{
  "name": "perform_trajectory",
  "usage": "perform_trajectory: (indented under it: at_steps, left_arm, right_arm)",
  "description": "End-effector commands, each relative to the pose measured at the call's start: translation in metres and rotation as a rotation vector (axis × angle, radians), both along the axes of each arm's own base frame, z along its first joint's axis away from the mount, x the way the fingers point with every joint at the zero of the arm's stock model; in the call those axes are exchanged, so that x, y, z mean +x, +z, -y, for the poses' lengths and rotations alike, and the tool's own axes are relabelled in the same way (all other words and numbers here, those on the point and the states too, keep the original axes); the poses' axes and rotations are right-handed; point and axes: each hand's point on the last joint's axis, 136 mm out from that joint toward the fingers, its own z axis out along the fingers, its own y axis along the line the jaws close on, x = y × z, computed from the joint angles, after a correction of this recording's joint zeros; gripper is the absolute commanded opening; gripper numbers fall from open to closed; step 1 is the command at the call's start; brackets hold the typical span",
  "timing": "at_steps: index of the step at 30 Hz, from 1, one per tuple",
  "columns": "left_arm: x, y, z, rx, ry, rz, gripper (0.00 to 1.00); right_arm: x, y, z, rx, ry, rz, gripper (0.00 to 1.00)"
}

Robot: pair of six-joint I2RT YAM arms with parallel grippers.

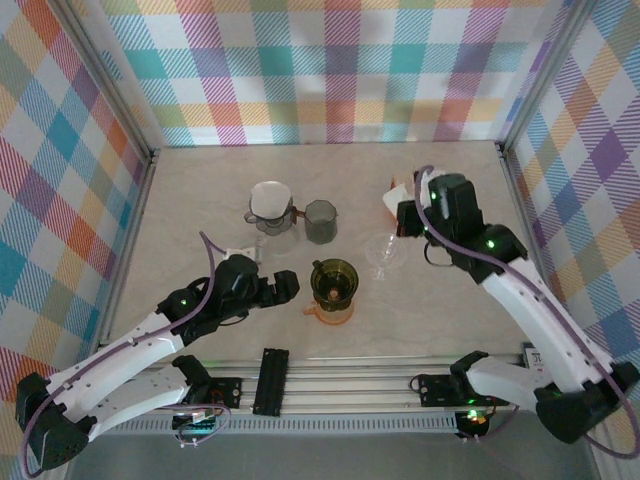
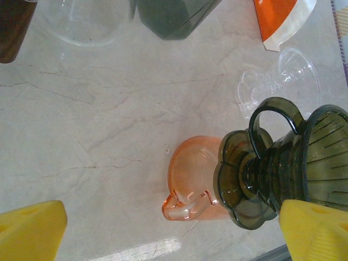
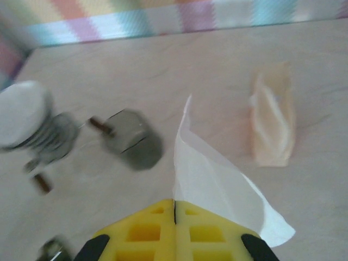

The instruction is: Place the coffee filter in the dripper

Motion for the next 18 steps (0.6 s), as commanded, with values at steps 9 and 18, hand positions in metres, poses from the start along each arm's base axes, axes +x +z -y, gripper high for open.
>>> perform_trajectory:
  at_steps: [9,18]
  left_arm:
    - [-0.001,-0.002,-0.011,0.028,0.040,-0.027,1.00]
    - [-0.004,0.001,-0.004,0.005,0.014,-0.035,1.00]
  right_arm:
    - [-0.114,-0.019,-0.042,0.040,0.305,-0.265,0.00]
    - [-0.110,-0.032,-0.070,-0.083,0.359,-0.328,0.00]
